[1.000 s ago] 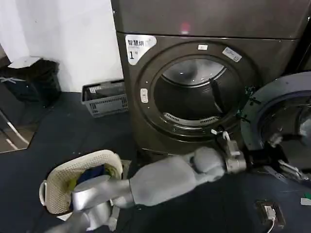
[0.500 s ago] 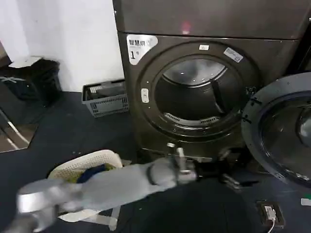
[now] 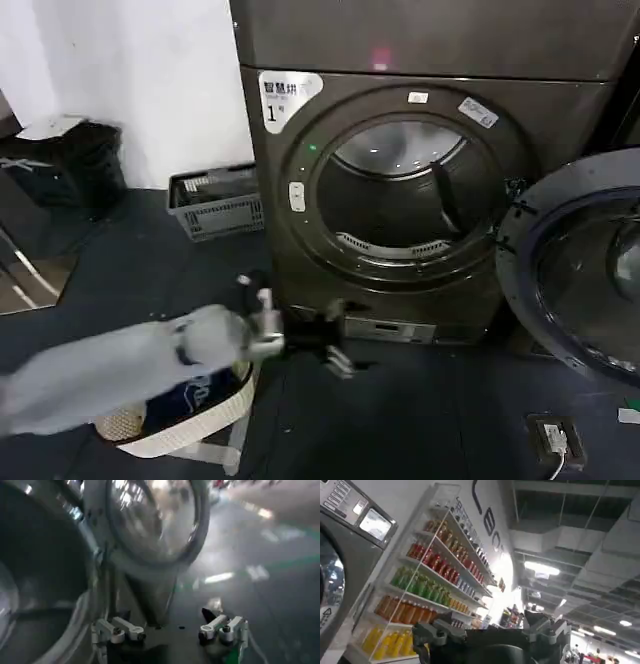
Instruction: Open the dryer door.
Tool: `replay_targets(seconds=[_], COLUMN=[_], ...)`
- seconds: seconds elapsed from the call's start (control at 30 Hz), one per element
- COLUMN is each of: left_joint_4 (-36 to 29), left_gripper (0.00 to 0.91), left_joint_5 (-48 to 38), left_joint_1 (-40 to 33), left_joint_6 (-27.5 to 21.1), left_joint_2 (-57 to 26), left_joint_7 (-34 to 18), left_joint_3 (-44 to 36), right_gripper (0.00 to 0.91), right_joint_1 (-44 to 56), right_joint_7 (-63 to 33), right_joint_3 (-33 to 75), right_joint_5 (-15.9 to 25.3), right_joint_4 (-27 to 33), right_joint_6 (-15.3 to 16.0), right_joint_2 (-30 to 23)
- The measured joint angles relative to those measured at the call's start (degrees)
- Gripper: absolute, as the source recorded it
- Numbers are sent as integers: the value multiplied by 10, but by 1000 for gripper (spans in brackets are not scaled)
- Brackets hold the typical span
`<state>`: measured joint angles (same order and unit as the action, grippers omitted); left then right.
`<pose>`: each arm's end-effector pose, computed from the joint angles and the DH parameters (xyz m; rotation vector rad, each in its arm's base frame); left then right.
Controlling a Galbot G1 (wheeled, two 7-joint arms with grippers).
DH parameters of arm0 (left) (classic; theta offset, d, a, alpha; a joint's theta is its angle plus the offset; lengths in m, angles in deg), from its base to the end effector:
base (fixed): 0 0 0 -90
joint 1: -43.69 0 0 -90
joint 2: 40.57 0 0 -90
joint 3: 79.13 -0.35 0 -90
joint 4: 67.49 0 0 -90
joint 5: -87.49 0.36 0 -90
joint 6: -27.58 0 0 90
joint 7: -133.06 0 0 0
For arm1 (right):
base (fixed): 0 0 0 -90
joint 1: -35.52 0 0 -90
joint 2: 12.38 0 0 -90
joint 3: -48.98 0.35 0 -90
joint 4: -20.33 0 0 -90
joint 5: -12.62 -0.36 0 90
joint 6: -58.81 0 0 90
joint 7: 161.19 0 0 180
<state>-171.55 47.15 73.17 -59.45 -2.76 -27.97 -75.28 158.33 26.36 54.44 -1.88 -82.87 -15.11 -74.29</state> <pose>0.3913 -0.0062 -0.1943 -1.8730 -2.3448 -0.7726 -0.0670 -0.4339 -0.0424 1.7864 2.4016 -0.8037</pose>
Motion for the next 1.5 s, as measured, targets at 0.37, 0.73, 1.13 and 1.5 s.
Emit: replay_targets(seconds=[0.37,0.73,1.13,1.5], left_joint_4=[-61,-36,-5,9], left_gripper=[907,907,907,907], left_joint_5=[88,184,214,225], left_joint_1=[-32,75,152,163], left_joint_6=[-85,-115,-91,-81], left_joint_2=[-177,-279,-323,-337], left_joint_7=[60,118,131,137], left_joint_3=[-18,87,180,191], right_gripper=[907,907,907,907], right_joint_1=[-9,-19,-32,-31], right_joint_7=[3,3,8,5], right_joint_3=[-2,-17,-21,-10], right_joint_5=[18,34,72,75], right_joint_4=[7,17,12,6], right_joint_6=[3,-1,6,10], right_joint_2=[5,9,8,2])
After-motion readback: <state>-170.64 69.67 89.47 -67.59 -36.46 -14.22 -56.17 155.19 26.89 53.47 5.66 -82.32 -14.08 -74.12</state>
